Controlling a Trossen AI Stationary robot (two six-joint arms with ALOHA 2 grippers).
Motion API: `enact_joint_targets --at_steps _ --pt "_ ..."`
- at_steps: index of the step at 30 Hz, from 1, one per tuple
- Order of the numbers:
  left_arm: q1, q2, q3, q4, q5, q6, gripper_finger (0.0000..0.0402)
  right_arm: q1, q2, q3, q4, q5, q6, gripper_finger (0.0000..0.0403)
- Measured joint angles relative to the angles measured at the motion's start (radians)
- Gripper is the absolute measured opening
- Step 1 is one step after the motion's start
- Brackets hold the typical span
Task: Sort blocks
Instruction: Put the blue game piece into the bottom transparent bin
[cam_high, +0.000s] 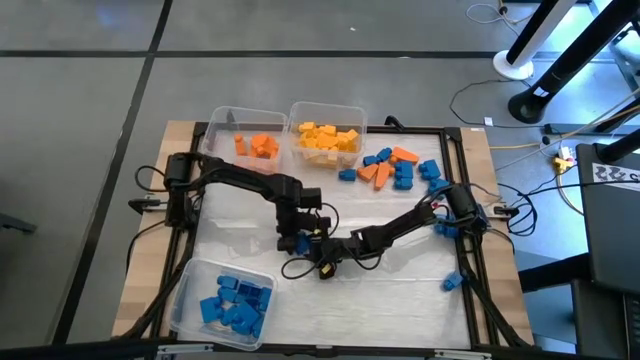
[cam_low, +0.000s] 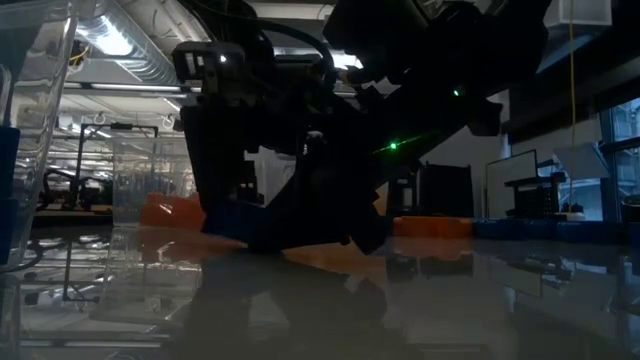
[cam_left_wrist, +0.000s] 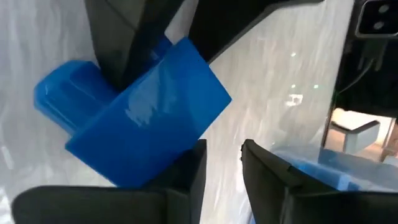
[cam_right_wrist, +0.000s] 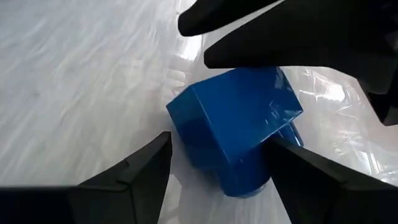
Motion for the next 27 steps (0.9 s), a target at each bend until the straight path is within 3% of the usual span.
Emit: enact_joint_targets --at_steps 14,27 --pt "0.001 0.000 0.001 -0.173 -0.004 0.026 0.0100 0.001 0.000 0.001 0.000 -0.012 0.003 0.0259" --pt "-0.030 0.000 0.001 0.009 0.001 -0.484 0.0100 0.002 0.000 0.001 0.000 -0.006 0.007 0.0259"
